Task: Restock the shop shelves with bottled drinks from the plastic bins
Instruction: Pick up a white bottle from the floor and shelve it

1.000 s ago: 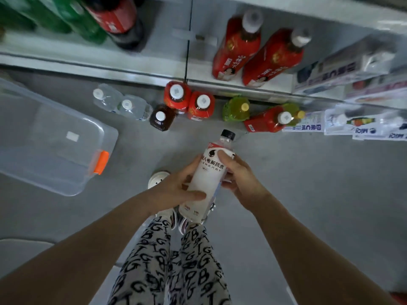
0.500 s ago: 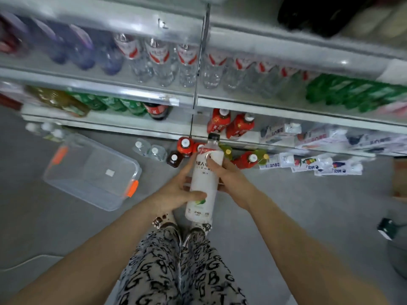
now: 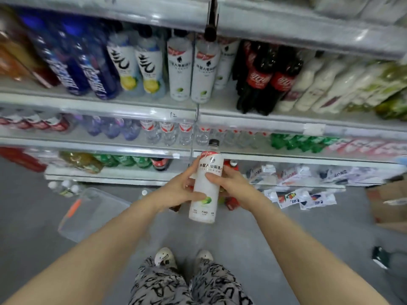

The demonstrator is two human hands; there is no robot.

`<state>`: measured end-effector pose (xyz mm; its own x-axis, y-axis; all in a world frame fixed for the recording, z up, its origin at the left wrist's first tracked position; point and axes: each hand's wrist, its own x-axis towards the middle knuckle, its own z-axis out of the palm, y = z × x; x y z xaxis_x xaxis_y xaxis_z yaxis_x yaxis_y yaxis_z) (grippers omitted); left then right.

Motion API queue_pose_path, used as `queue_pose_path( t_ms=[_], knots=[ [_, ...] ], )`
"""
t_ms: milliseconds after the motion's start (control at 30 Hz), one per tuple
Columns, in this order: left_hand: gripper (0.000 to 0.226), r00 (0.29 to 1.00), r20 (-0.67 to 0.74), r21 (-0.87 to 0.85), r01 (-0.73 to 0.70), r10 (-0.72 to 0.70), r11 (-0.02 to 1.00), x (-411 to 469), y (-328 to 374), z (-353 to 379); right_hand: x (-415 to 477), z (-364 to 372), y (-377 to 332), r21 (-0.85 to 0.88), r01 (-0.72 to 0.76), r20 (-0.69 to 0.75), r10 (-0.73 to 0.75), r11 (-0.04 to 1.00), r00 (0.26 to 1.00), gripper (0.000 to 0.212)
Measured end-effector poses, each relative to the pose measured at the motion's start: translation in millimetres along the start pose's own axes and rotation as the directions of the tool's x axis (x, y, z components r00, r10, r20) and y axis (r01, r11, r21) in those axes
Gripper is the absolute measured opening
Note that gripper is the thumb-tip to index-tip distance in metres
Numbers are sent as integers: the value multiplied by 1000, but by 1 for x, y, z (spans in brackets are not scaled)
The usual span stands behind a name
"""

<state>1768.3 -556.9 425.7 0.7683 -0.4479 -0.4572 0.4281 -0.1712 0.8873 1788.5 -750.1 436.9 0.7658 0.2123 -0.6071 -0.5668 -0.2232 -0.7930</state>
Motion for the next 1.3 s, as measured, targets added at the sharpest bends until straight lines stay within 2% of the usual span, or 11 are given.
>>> queue_pose_path(
  t_ms=[133, 333, 467, 600, 700, 800, 967, 1133, 1200, 1300],
  knots=[
    [102, 997, 33, 65, -76, 74, 995, -3, 33, -8, -16, -3, -31, -27, 86, -65, -88, 996, 994, 44],
    [105, 985, 4, 143, -174, 175, 974, -2, 64, -5, -24, -4, -59, -94, 173, -204, -189, 980, 961, 41],
    [105, 978, -40, 202, -194, 206, 960, 5, 79, -7, -19, -11, -80, -116, 209, -196, -229, 971, 954, 26],
    [105, 967, -59, 183, -235, 249, 955, 21, 97, -13, 0, -23, -105, -172, 215, -222, -250, 961, 942, 34],
    [97, 964, -84, 165, -237, 253, 957, 37, 111, -18, 13, -33, -125, -204, 230, -227, -275, 952, 934, 24],
    [87, 966, -114, 120, -219, 233, 968, 55, 127, -26, 30, -44, -144, -281, 250, -227, -318, 926, 921, 25],
    [77, 952, -175, 129, -230, 251, 965, 81, 155, -36, 51, -54, -173, -487, 272, -285, -445, 830, 849, 47],
    [81, 945, -232, 291, -159, 231, 943, 106, 168, -52, 75, -62, -186, -485, 301, -344, -496, 821, 797, 61],
    [82, 946, -234, 299, -149, 224, 942, 114, 171, -54, 83, -65, -189, -480, 310, -358, -506, 821, 785, 63],
    [81, 941, -208, 262, -210, 268, 942, 121, 173, -53, 94, -67, -192, -477, 306, -374, -505, 824, 778, 67]
  ],
)
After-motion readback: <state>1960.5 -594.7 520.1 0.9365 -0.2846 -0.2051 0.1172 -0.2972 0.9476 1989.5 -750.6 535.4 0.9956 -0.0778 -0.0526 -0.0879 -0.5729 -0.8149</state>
